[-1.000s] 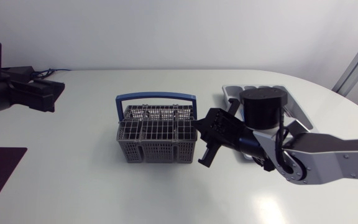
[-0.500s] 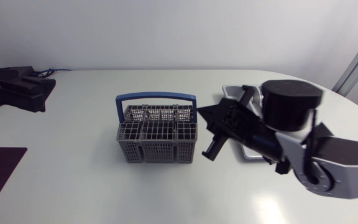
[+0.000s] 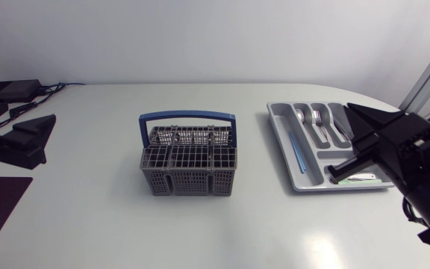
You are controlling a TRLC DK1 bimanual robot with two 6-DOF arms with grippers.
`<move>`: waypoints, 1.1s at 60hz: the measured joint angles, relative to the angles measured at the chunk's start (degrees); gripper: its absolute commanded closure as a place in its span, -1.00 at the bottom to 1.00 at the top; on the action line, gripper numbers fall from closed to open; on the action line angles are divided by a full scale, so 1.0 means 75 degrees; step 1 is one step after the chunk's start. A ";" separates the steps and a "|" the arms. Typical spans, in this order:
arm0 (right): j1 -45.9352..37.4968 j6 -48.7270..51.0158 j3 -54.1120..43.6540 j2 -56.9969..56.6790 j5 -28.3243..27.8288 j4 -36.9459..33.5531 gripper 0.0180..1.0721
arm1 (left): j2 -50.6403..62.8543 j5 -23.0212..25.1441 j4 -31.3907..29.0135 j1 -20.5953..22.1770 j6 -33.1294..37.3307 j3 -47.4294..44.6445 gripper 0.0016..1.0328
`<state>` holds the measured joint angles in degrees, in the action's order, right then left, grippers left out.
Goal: Unload the cutlery basket into the drawer organizer.
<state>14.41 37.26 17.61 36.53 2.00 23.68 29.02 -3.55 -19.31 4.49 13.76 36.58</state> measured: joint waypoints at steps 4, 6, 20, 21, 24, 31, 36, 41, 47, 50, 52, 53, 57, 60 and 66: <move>-0.0332 -0.0099 -0.0236 -0.0653 -0.0009 -0.0341 0.22 | -0.0315 0.0000 0.0219 -0.0020 -0.0006 -0.0312 -0.93; -0.0466 -0.0149 -0.0338 -0.0924 -0.0032 -0.0513 0.22 | -0.0446 0.0000 0.0326 -0.0038 -0.0029 -0.0452 -0.93; -0.1218 -0.0501 -0.0898 -0.2366 -0.0087 -0.1460 -0.78 | -0.0886 0.0000 0.0656 -0.0041 -0.0087 -0.1317 -0.93; -0.1262 -0.0539 -0.0912 -0.2404 -0.0093 -0.1504 -0.86 | -0.0886 0.0000 0.0659 -0.0041 -0.0087 -0.1346 -0.93; -0.1399 -0.0632 -0.0953 -0.2538 -0.0134 -0.1649 -0.92 | -0.0898 0.0000 0.0659 -0.0041 -0.0087 -0.1405 -0.93; -0.1609 -0.0801 -0.1075 -0.3045 -0.0181 -0.1824 -0.92 | -0.1078 0.0003 0.0790 -0.0096 -0.0178 -0.1588 -0.93; -0.1641 -0.0973 -0.1096 -0.3287 -0.0207 -0.1894 -0.92 | -0.1329 0.0003 0.0921 -0.0207 -0.0268 -0.1786 -0.93; -0.1641 -0.1204 -0.1154 -0.3401 -0.0210 -0.2002 -0.92 | -0.1539 0.0006 0.1084 -0.0248 -0.0379 -0.1996 -0.92; -0.1667 -0.1568 -0.1285 -0.3564 -0.0233 -0.2159 -0.92 | -0.1795 0.0032 0.1198 -0.0265 -0.0498 -0.2323 -0.92; -0.1690 -0.1737 -0.1361 -0.3637 -0.0230 -0.2189 -0.92 | -0.1903 0.0035 0.1256 -0.0294 -0.0586 -0.2477 -0.92; -0.1699 -0.1868 -0.1408 -0.3692 -0.0230 -0.2229 -0.92 | -0.1988 0.0038 0.1320 -0.0300 -0.0638 -0.2588 -0.92; -0.1699 -0.1941 -0.1434 -0.3719 -0.0230 -0.2244 -0.92 | -0.2025 0.0041 0.1358 -0.0300 -0.0656 -0.2637 -0.92; -0.1705 -0.2180 -0.1512 -0.3826 -0.0230 -0.2346 -0.92 | -0.2203 0.0090 0.1466 -0.0332 -0.0734 -0.2830 -0.92; -0.1734 -0.2366 -0.1565 -0.3891 -0.0236 -0.2404 -0.92 | -0.2323 0.0102 0.1545 -0.0344 -0.0836 -0.2964 -0.92; -0.1746 -0.2734 -0.1629 -0.4048 -0.0236 -0.2544 -0.92 | -0.2573 0.0207 0.1717 -0.0379 -0.0935 -0.3252 -0.92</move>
<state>1.32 16.75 5.39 6.17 0.23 4.60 9.72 -2.00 -6.44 1.65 6.74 12.19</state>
